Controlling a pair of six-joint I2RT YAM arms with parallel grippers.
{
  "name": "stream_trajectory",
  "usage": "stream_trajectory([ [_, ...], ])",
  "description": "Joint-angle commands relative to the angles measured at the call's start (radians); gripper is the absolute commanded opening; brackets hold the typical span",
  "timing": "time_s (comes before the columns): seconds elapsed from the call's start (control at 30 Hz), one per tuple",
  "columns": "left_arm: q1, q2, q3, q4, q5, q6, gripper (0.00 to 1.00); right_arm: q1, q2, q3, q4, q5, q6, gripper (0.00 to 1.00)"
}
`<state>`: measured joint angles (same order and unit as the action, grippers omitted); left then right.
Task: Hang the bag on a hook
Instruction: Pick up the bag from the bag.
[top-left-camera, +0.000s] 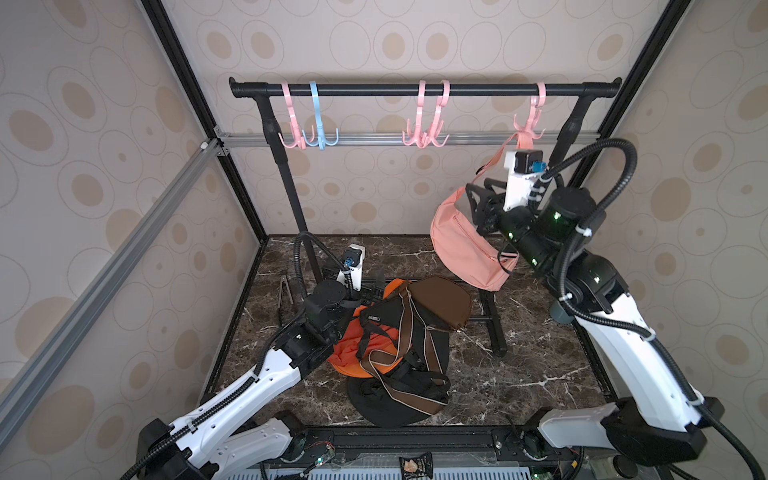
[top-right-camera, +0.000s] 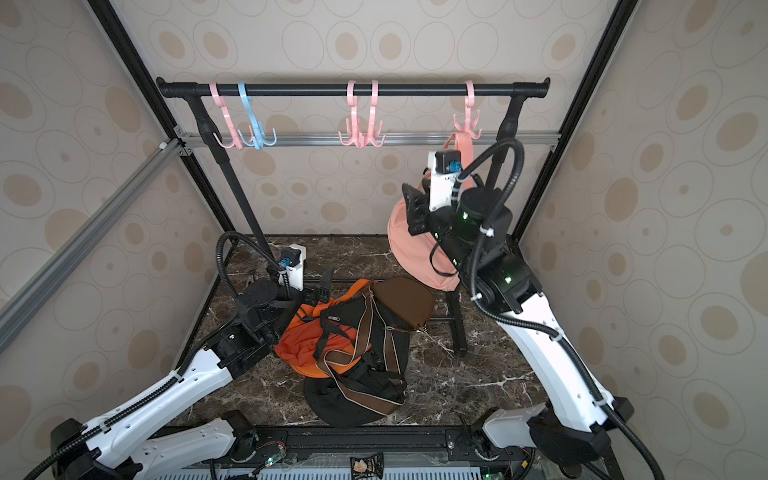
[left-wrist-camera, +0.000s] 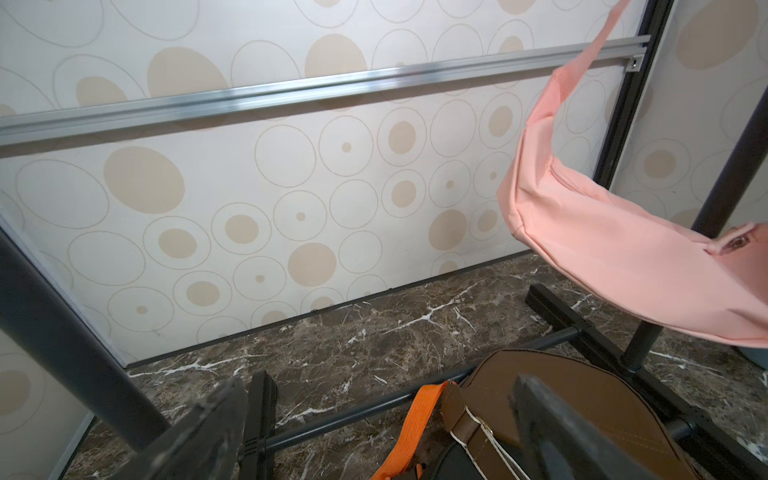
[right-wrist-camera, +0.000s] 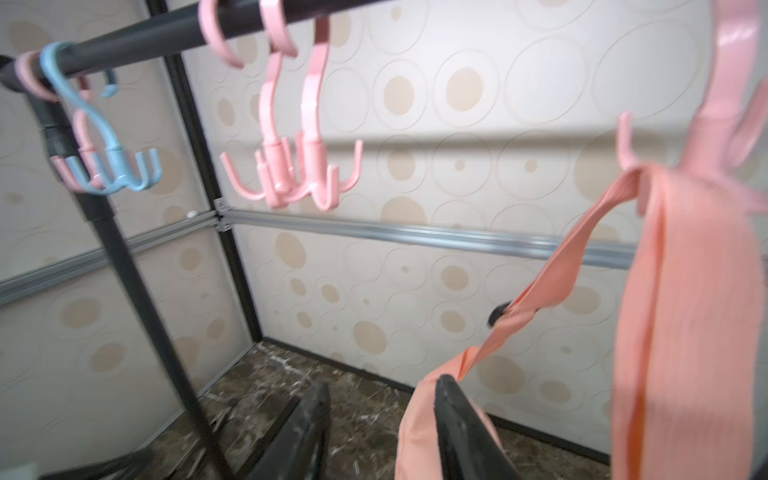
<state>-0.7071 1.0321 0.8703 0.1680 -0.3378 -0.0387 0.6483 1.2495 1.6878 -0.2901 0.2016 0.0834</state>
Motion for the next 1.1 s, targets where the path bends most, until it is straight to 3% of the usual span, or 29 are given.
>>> stream_trajectory([
  [0.0, -0.013, 0.011, 0.048, -0.042, -0.008, -0.026, 1.00, 0.049, -0.083, -0.208, 0.064, 0.009, 0.115, 0.44],
  [0.1, -0.021, 0.014, 0.078, -0.095, -0.054, -0.042, 1.00, 0.129, -0.146, -0.383, 0.048, 0.092, 0.144, 0.48],
  [0.23, -0.020, -0.022, 0.056, -0.150, -0.081, -0.074, 1.00, 0.195, -0.174, -0.516, -0.040, 0.109, 0.213, 0.57],
  [0.4, -0.020, -0.086, -0.020, -0.167, -0.184, -0.084, 1.00, 0.245, -0.199, -0.778, 0.045, -0.100, 0.376, 0.59],
  [0.5, -0.021, -0.110, -0.036, -0.143, -0.231, -0.070, 1.00, 0.310, -0.160, -0.897, 0.113, -0.243, 0.365, 0.59],
  [0.7, -0.020, -0.143, -0.074, -0.105, -0.270, -0.076, 1.00, 0.471, -0.010, -0.949, 0.177, -0.428, 0.286, 0.61],
  [0.87, -0.019, -0.176, -0.097, -0.081, -0.307, -0.068, 1.00, 0.541, 0.166, -0.884, 0.205, -0.474, 0.206, 0.60],
  [1.07, -0.019, -0.189, -0.108, -0.066, -0.329, -0.049, 1.00, 0.543, 0.284, -0.827, 0.243, -0.443, 0.182, 0.53],
])
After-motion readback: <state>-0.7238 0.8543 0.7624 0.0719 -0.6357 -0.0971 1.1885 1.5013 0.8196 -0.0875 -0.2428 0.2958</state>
